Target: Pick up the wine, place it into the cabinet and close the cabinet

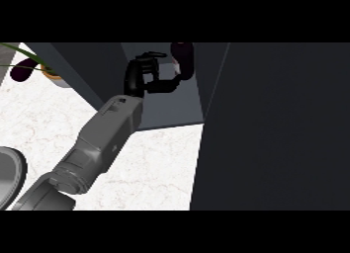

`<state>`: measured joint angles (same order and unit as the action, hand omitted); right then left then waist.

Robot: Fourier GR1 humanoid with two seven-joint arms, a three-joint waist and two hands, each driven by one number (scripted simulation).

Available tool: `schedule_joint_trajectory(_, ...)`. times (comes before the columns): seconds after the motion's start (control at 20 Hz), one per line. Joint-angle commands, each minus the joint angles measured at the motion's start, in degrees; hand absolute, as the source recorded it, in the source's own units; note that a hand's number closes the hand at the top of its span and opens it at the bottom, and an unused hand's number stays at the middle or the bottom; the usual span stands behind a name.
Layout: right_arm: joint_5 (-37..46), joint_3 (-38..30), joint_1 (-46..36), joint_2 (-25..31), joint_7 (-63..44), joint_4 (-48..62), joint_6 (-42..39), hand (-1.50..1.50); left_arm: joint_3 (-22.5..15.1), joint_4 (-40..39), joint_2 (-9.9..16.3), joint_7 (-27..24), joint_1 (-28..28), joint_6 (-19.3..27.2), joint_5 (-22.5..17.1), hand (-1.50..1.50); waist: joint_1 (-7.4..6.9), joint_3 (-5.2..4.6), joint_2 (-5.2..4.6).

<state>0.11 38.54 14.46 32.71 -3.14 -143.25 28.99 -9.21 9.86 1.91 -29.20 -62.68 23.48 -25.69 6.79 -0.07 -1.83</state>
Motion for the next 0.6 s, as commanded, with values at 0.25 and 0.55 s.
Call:
schedule_joint_trajectory(0.25, -2.26, 0.96, 3.05, 1.41, -1.00, -7.09, -1.43, -1.50, -0.59, -4.38, 2.11, -3.38, -2.41, 4.34, 2.47, -1.50, 0.80, -0.04, -0.35)
schedule_joint_trajectory(0.55, -3.22, -0.34, 3.24, 1.53, -1.15, -8.23, -1.51, -1.50, -0.24, -6.09, 3.58, -2.03, -3.94, 4.84, 2.63, -1.50, 0.77, -0.09, -0.53)
